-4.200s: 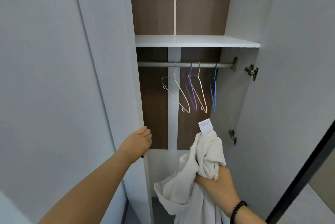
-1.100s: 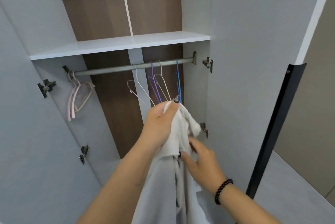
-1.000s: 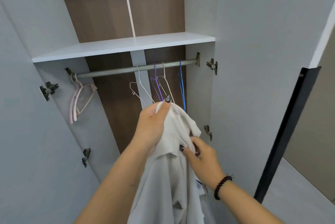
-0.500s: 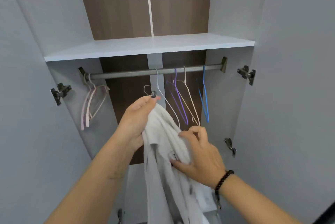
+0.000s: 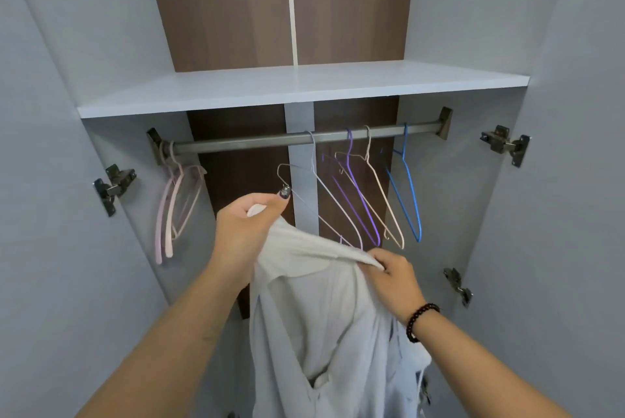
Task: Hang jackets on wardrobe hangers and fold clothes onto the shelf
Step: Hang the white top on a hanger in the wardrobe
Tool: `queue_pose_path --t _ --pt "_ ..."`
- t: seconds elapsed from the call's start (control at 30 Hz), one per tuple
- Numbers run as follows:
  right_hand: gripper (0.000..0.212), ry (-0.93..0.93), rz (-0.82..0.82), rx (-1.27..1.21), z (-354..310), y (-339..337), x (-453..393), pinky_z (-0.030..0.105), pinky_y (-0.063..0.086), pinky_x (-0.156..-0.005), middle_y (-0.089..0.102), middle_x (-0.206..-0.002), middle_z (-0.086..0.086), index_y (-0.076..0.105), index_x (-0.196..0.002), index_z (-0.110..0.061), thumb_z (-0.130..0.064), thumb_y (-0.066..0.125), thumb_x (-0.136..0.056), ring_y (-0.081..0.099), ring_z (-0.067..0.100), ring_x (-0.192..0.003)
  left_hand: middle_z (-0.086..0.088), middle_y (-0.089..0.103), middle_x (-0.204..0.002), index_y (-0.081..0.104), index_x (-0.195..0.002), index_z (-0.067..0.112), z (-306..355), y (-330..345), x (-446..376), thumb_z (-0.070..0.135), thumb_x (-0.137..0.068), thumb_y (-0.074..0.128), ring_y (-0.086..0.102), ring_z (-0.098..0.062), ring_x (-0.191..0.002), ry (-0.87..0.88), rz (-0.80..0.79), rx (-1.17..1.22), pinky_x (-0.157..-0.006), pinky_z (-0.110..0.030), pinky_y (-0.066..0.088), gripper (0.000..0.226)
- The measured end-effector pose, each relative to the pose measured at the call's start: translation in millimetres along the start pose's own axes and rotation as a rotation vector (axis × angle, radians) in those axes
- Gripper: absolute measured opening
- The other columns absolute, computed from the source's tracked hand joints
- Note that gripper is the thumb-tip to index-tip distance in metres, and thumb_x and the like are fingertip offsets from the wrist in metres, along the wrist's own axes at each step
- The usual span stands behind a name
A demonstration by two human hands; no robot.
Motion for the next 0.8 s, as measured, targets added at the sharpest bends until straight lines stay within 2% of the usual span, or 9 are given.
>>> queue_pose_path --t 0.1,0.17,0.27,0.33,0.43,0.53,0.63,0.7,0.8 --pt "0.042 -0.014 0.050 -0.038 -17 -1 -16 0.018 0.022 -0.049 0.030 -0.049 -0.006 0.041 -0.050 -0.012 -0.012 0.065 -0.085 0.027 0.006 -0.051 0.011 0.068 -0.076 0.070 -0.078 0.023 -5 -10 -5 0.039 -0.075 0.078 0.062 -0.001 -0.076 0.235 0.050 -0.286 -0.065 -0.014 0.047 0.018" --pt "0.045 -0.002 0.057 -0.040 -28 0 -26 0.018 0.022 -0.048 0.027 -0.046 -0.007 0.038 -0.049 -0.014 -0.015 0.067 -0.084 0.025 0.008 -0.050 0.018 0.066 -0.081 0.063 -0.093 0.031 -9 -10 -7 0.052 -0.067 0.080 0.060 0.002 -0.077 0.329 -0.009 -0.503 -0.062 -0.008 0.043 0.038" --pt "0.044 0.019 0.060 -0.050 -39 2 -42 0.023 0.022 -0.049 0.028 -0.047 -0.006 0.039 -0.050 -0.013 -0.017 0.066 -0.085 0.026 0.010 -0.050 0.026 0.065 -0.095 0.043 -0.126 0.042 -20 2 -10 0.069 -0.058 0.075 0.060 -0.004 -0.086 0.449 -0.298 -0.907 -0.075 -0.023 0.049 0.080" --pt "0.045 -0.028 0.103 -0.053 -48 -1 -48 0.025 0.022 -0.051 0.027 -0.047 -0.007 0.037 -0.049 -0.014 -0.015 0.065 -0.084 0.026 0.011 -0.052 0.021 0.068 -0.098 0.048 -0.124 0.044 -24 6 -15 0.071 -0.070 0.059 0.064 -0.012 -0.087 0.658 -0.347 -1.113 -0.074 -0.031 0.054 0.061" --pt "0.040 -0.142 0.158 0.027 -49 -6 -50 0.022 0.027 -0.050 0.037 -0.046 -0.008 0.046 -0.047 -0.015 -0.013 0.069 -0.079 0.033 0.006 -0.051 0.010 0.068 -0.083 0.066 -0.099 0.034 -28 -2 -33 0.058 -0.082 0.036 0.065 -0.020 -0.075 0.691 -0.287 -1.026 -0.062 -0.036 0.054 0.041" --pt "0.041 -0.060 0.064 0.071 -27 1 -51 0.016 0.030 -0.048 0.042 -0.044 -0.010 0.049 -0.045 -0.019 -0.022 0.079 -0.073 0.036 0.004 -0.047 0.009 0.057 -0.087 0.065 -0.087 0.025 -23 2 -44 0.045 -0.086 0.044 0.058 -0.017 -0.072 0.682 -0.127 -0.887 -0.059 -0.032 0.048 0.029" --pt "0.051 0.038 -0.024 0.019 -3 10 -53 0.017 0.028 -0.048 0.034 -0.046 -0.011 0.040 -0.044 -0.016 -0.027 0.077 -0.077 0.031 0.007 -0.047 0.009 0.051 -0.092 0.061 -0.080 0.017 -20 43 -43 0.031 -0.090 0.057 0.052 -0.012 -0.072 0.635 -0.158 -0.788 -0.058 -0.029 0.045 0.018" --pt "0.050 0.032 -0.031 0.006 4 6 -57 0.019 0.028 -0.050 0.034 -0.053 -0.001 0.040 -0.054 -0.003 -0.028 0.075 -0.079 0.031 0.010 -0.051 0.003 0.058 -0.081 0.059 -0.079 0.014 -21 72 -45 0.023 -0.091 0.059 0.056 -0.016 -0.070 0.502 -0.236 -0.656 -0.058 -0.029 0.047 0.014" --pt "0.044 0.064 -0.105 0.033 11 -13 -70 0.019 0.032 -0.050 0.039 -0.058 0.002 0.046 -0.062 0.001 -0.027 0.075 -0.079 0.035 0.010 -0.053 0.003 0.062 -0.082 0.061 -0.088 0.016 -21 98 -57 0.019 -0.089 0.062 0.058 -0.011 -0.074 0.270 -0.235 -0.477 -0.057 -0.018 0.042 0.003"
Point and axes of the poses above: each hand's wrist, its own x-axis away from the middle knuckle, its own y-axis out of the palm, z = x × y, the point moved 4 cm from there along -x, towards the middle knuckle
